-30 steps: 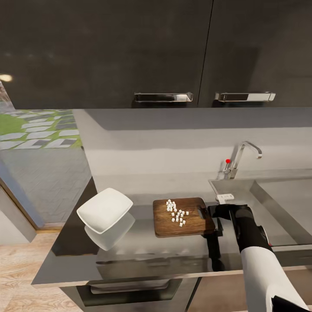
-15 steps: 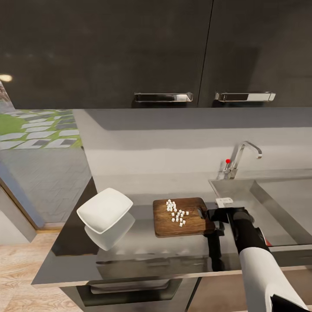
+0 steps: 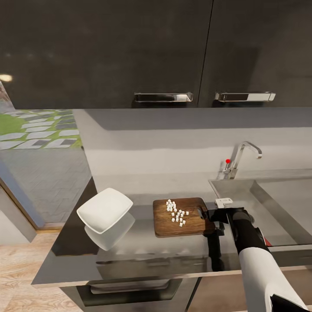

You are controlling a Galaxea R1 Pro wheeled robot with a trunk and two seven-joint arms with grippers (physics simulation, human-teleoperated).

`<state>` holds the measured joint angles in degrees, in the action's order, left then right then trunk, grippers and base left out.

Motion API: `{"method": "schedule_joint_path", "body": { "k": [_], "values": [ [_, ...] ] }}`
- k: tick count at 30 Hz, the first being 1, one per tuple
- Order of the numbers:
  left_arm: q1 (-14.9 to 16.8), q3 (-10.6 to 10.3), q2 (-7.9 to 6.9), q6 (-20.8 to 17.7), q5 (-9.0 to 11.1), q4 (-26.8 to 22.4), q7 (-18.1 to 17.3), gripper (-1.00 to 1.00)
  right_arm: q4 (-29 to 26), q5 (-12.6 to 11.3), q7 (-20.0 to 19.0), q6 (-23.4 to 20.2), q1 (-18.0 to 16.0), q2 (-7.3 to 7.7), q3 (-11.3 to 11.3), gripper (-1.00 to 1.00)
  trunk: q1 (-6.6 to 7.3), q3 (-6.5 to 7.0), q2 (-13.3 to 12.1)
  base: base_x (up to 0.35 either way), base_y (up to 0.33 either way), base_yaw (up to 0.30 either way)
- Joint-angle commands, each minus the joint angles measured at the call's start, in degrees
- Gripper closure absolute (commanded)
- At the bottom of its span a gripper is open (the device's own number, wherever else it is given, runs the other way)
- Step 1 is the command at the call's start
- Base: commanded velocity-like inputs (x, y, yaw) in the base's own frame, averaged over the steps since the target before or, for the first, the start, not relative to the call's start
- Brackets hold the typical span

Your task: In the kitchen, take the Vidalia onion out of the sink, dice it on the chopping board with the paring knife, put the diced onion into the bowl on the countertop, then place both the paring knife and the chopping board into the sink.

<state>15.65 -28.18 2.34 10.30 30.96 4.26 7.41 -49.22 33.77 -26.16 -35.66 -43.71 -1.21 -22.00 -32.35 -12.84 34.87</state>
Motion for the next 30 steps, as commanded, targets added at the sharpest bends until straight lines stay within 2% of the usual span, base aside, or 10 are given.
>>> {"method": "schedule_joint_path", "body": {
  "k": [1,30],
  "values": [
    [0.1,-0.3,0.05,0.3,0.2,0.2,0.1,-1.00,-0.1,0.6,-0.6,0.0,-0.1,-0.05,-0.3,-1.00,-0.02,-0.09,0.1,0.000,0.000,0.000],
    [0.1,-0.4,0.04,0.3,0.2,0.2,0.1,-1.00,-0.1,0.6,-0.6,0.5,-0.1,0.16,-0.3,-1.00,-0.02,-0.09,0.1,0.000,0.000,0.000]
  ]
}}
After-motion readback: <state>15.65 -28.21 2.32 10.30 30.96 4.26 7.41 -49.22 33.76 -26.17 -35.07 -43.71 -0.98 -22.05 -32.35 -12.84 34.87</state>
